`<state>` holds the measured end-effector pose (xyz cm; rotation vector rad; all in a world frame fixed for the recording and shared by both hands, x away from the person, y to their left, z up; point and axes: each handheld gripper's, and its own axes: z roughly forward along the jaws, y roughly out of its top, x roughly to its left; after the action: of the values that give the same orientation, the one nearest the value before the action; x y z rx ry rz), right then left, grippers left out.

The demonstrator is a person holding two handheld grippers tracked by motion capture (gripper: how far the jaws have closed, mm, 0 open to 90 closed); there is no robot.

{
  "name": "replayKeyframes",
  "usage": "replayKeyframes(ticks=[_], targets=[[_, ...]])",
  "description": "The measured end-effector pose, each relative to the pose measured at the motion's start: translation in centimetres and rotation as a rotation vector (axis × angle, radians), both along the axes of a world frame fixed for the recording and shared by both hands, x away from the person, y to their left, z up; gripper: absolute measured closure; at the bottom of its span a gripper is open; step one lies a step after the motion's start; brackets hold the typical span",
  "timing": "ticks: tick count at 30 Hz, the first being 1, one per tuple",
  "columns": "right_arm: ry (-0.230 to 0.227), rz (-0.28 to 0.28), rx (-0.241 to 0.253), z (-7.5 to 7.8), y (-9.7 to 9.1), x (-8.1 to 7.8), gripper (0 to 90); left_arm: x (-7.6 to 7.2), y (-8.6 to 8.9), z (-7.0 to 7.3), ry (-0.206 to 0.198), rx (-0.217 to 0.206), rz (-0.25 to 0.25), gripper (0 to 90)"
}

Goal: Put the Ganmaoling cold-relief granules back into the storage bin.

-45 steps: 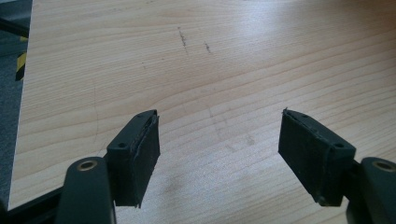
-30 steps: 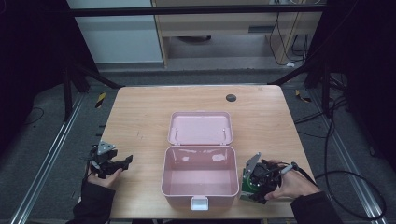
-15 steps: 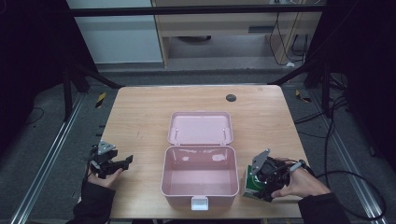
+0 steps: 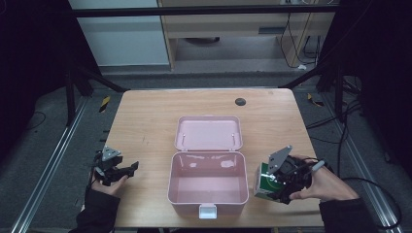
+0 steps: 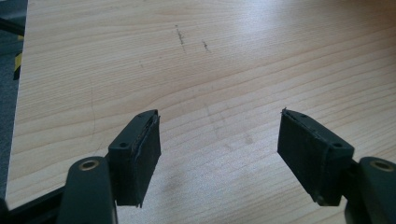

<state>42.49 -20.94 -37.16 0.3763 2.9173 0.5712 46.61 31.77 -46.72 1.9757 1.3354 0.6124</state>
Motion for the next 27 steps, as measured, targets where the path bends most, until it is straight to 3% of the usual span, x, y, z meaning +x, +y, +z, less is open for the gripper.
replayKeyframes(ticks=[8,27], targets=[[-0.026,0.005,0.011,2.6,-0.2,-0.2,16.1,0.0,0.0,0.0,0.001,-0.001,0.001,29.2],[-0.078,0.018,0.055,6.6,0.8,-0.1,16.1,0.1,-0.1,-0.1,0.005,0.003,0.0,29.2]])
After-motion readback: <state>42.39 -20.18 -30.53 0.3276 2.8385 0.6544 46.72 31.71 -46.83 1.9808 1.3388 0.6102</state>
